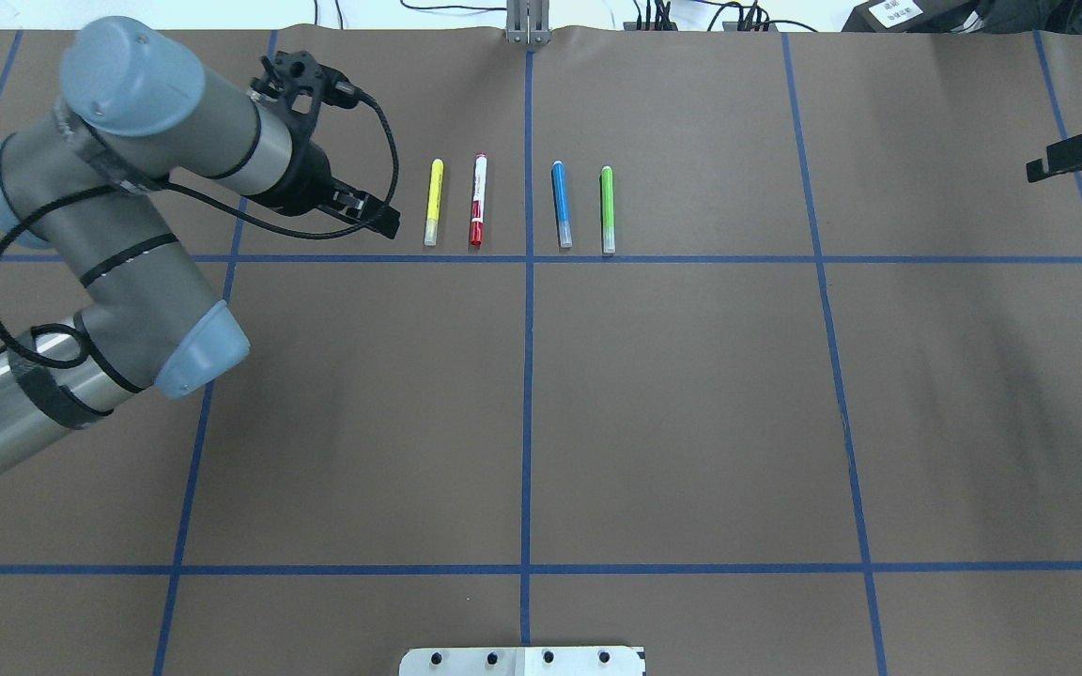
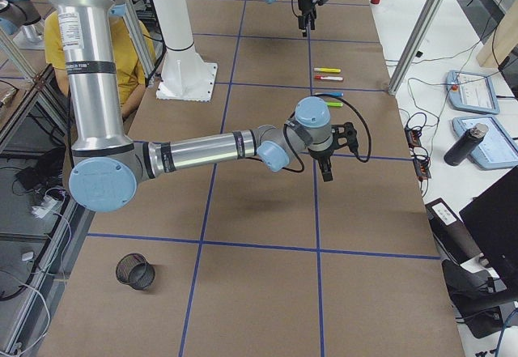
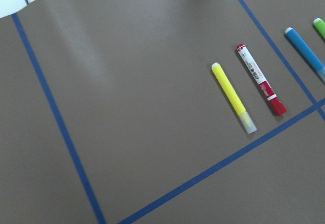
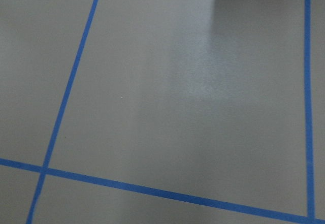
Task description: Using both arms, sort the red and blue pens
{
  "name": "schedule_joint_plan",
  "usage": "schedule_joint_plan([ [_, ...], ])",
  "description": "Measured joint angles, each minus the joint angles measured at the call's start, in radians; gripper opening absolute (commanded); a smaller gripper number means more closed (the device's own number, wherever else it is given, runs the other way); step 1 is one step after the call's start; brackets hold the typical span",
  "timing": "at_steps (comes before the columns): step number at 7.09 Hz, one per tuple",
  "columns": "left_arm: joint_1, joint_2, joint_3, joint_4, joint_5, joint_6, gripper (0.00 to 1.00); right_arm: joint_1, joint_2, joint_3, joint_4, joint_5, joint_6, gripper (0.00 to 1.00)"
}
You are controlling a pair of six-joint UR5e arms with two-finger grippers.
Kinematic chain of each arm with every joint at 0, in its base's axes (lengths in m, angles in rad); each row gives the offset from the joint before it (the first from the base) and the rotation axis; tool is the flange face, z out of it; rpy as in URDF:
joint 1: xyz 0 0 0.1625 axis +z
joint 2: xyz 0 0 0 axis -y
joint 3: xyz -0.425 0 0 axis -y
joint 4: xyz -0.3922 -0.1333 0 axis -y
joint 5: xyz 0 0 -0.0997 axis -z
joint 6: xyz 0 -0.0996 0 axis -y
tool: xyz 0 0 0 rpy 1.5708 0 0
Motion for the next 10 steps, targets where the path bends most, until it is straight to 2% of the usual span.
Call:
schedule_joint_plan([
  [2,0.027,-0.059,0.068,-0.003,0.031,-0.203,1.00,-0.056,0.023,0.002,-0.001,-0.038,0.081,0.99],
  [3,0.030,-0.103,0.137,-0.001,0.055,-0.255,1.00,-0.067,0.028,0.003,-0.001,-0.047,0.094,0.99],
  [5,0.038,-0.247,0.349,-0.004,0.075,-0.288,1.00,-0.075,0.030,0.004,0.000,-0.052,0.100,0.99],
  [6,0.045,-0.311,0.439,-0.005,0.077,-0.289,0.96,-0.075,0.031,0.004,0.000,-0.053,0.100,0.99],
  [8,0.064,-0.405,0.576,-0.008,0.083,-0.282,0.91,-0.077,0.031,0.004,0.000,-0.054,0.100,0.99],
  [9,0.075,-0.421,0.607,-0.009,0.094,-0.270,0.86,-0.077,0.031,0.003,0.000,-0.054,0.100,0.99],
  [10,0.089,-0.426,0.625,-0.011,0.123,-0.249,0.68,-0.078,0.031,0.002,0.000,-0.056,0.100,0.99],
])
